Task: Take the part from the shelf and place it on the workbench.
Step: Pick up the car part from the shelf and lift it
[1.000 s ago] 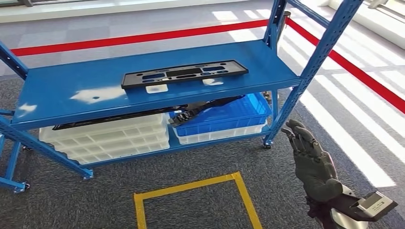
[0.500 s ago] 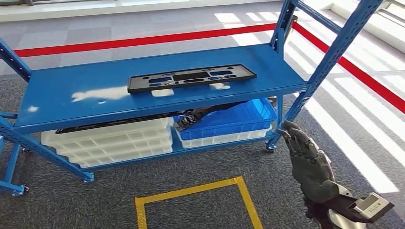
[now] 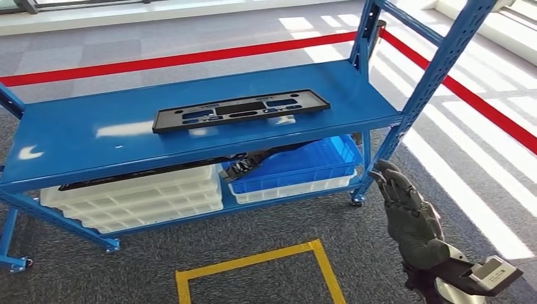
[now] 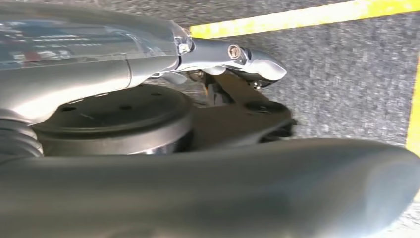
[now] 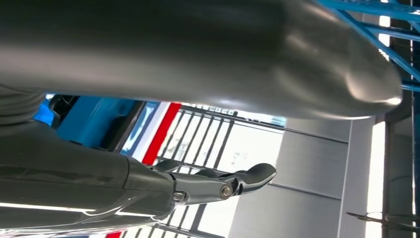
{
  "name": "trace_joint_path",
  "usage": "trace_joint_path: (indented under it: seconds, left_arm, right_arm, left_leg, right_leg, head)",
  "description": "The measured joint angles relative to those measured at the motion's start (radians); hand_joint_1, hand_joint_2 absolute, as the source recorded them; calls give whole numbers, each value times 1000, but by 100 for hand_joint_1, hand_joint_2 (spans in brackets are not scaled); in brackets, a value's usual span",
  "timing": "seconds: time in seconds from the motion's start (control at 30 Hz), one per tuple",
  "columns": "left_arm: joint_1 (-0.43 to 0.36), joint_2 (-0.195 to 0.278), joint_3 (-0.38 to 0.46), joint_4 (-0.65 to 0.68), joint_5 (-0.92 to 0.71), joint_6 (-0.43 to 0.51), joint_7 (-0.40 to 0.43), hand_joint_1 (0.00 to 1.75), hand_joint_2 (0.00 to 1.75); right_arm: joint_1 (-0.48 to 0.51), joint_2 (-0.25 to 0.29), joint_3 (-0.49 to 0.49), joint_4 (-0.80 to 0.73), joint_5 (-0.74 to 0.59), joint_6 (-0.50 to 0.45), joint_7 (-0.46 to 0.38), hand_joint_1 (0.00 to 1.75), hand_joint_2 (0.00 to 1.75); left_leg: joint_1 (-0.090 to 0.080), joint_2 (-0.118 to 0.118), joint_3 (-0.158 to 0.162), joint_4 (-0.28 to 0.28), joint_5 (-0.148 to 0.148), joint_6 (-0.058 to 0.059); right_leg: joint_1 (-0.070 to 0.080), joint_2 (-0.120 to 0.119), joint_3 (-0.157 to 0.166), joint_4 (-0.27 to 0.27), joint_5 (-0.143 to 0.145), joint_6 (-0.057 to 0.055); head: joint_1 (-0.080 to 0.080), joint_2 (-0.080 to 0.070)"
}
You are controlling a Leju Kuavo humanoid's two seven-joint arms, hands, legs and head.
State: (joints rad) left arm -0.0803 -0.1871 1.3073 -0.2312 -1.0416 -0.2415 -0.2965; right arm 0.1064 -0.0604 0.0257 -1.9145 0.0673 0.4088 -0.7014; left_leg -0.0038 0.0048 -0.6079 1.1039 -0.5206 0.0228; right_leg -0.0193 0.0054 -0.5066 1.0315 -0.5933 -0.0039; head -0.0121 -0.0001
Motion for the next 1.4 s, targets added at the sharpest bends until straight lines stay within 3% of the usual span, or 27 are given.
trace_joint_path:
  seconds: [0.1,0.2,0.23,0.3,0.33,0.37,0.4,0.47,0.53,0.63,0.7,0.73,0.83,0.87,0.9,0.97,1.03,1.1,1.2,1.27,1.33,1.37,1.4]
  left_arm:
    - [-1,1,0,0,-2,0,-1,0,0]
    - [-2,2,0,0,-4,0,-2,0,0]
    - [-2,2,0,0,-5,0,-2,0,0]
    - [-2,2,0,0,-6,-1,-3,0,0]
    - [-2,2,0,0,-6,-1,-3,0,0]
    - [-1,1,0,0,-6,-1,-3,0,0]
    - [0,1,0,0,-6,-1,-3,0,0]
    - [0,1,0,0,-7,-1,-3,0,0]
    - [-2,1,0,0,-7,-1,-4,0,0]
    - [-3,1,0,0,-7,-1,-5,0,0]
    - [-5,1,0,0,-7,-2,-6,0,0]
    - [-6,1,0,0,-6,-2,-6,0,0]
    - [-5,1,0,0,-6,-4,-7,0,0]
    - [-3,1,0,0,-6,-4,-7,0,0]
    - [-1,1,0,0,-6,-4,-7,0,0]
    - [0,1,0,0,-6,-5,-7,0,0]
    - [-1,3,0,0,-6,-6,-6,0,0]
    - [-1,4,0,0,-6,-7,-6,0,0]
    - [0,5,0,0,-6,-7,-8,0,0]
    - [-2,6,0,0,-6,-8,-9,0,0]
    - [-3,5,0,0,-6,-9,-9,0,0]
    - [-2,4,0,0,-6,-10,-9,0,0]
    - [-1,4,0,0,-6,-10,-8,0,0]
  right_arm:
    - [1,1,1,1,1,-2,0,0,0]
    - [-1,1,2,0,1,-5,0,0,0]
    - [-2,0,2,-1,1,-5,0,0,0]
    - [0,0,4,-1,0,-5,0,0,0]
    - [3,0,4,0,0,-5,0,0,0]
    - [5,0,4,0,0,-5,0,0,0]
    - [6,0,4,0,0,-5,0,0,0]
    - [7,-1,5,0,0,-5,0,0,0]
    - [10,-2,5,2,-1,-4,0,0,0]
    - [15,-5,5,0,-6,-2,0,0,0]
    - [14,-6,5,-3,-9,-1,0,0,0]
    - [13,-6,5,-5,-10,0,0,0,0]
    - [14,-7,4,-7,-10,0,0,0,0]
    - [15,-7,4,-7,-10,0,0,0,0]
    - [16,-7,4,-7,-10,1,0,0,0]
    - [16,-7,4,-7,-10,1,0,0,0]
    - [15,-8,4,-7,-10,1,0,0,0]
    - [15,-8,4,-7,-10,2,0,0,0]
    - [14,-11,5,-7,-10,3,0,0,0]
    - [11,-14,5,-6,-12,4,1,0,0]
    - [12,-16,4,-5,-17,4,6,0,0]
    - [14,-16,3,-5,-19,4,10,0,0]
    - [17,-17,2,-4,-21,4,13,0,0]
  left_leg:
    - [-9,-2,19,-45,-9,22]
    - [0,-4,51,-77,-17,32]
    - [3,-4,61,-84,-19,34]
    - [3,-4,71,-86,-26,35]
    - [3,-4,75,-86,-32,34]
    - [3,-4,82,-86,-38,31]
    - [4,-4,91,-86,-45,28]
    - [6,-4,114,-86,-61,20]
    - [5,-4,122,-85,-74,11]
    - [3,-3,124,-79,-82,-1]
    - [4,-3,113,-39,-89,-8]
    - [6,-4,90,5,-104,-14]
    - [9,-4,-26,183,-172,-27]
    - [9,-4,-53,209,-172,-27]
    - [7,-4,-60,196,-149,-23]
    - [0,-4,-35,88,-57,-3]
    - [-13,-5,-7,-9,0,22]
    - [-23,-6,3,-45,0,34]
    - [-16,-7,43,-89,3,41]
    - [-8,-7,67,-104,1,44]
    - [-5,-7,76,-106,-8,43]
    - [-3,-6,81,-105,-14,42]
    - [-1,-6,89,-105,-21,38]
  right_leg:
    - [-3,0,3,1,-1,19]
    - [-3,-2,-5,41,-15,33]
    - [-3,-3,-27,84,-36,35]
    - [-3,-3,-104,202,-86,41]
    - [-3,-3,-141,248,-96,44]
    - [-4,-3,-162,261,-84,46]
    - [-4,-3,-164,236,-50,48]
    - [-4,-5,-130,120,42,49]
    - [1,-9,-109,37,75,40]
    - [3,-8,-106,26,66,12]
    - [-1,-7,-91,22,59,1]
    - [-3,-7,-84,20,55,-3]
    - [-2,-6,-67,19,38,-10]
    - [0,-4,-59,19,31,-10]
    - [2,-2,-49,19,24,-10]
    - [6,-1,-26,18,9,-10]
    - [4,-2,-12,13,-1,-5]
    - [-1,-2,-8,8,-1,7]
    - [-1,-2,-1,29,5,27]
    - [-1,-2,-38,101,-32,33]
    - [-2,-2,-117,216,-79,41]
    - [-3,-3,-151,256,-88,44]
    - [-4,-3,-168,262,-74,46]
  head:
    - [0,0]
    - [0,0]
    - [0,0]
    - [1,0]
    - [1,0]
    - [1,0]
    - [1,0]
    - [1,0]
    - [1,0]
    - [1,0]
    - [0,0]
    - [0,0]
    - [-1,0]
    - [0,0]
    - [0,0]
    - [0,0]
    - [0,0]
    - [0,0]
    - [1,0]
    - [2,0]
    - [2,0]
    - [2,0]
    - [2,0]
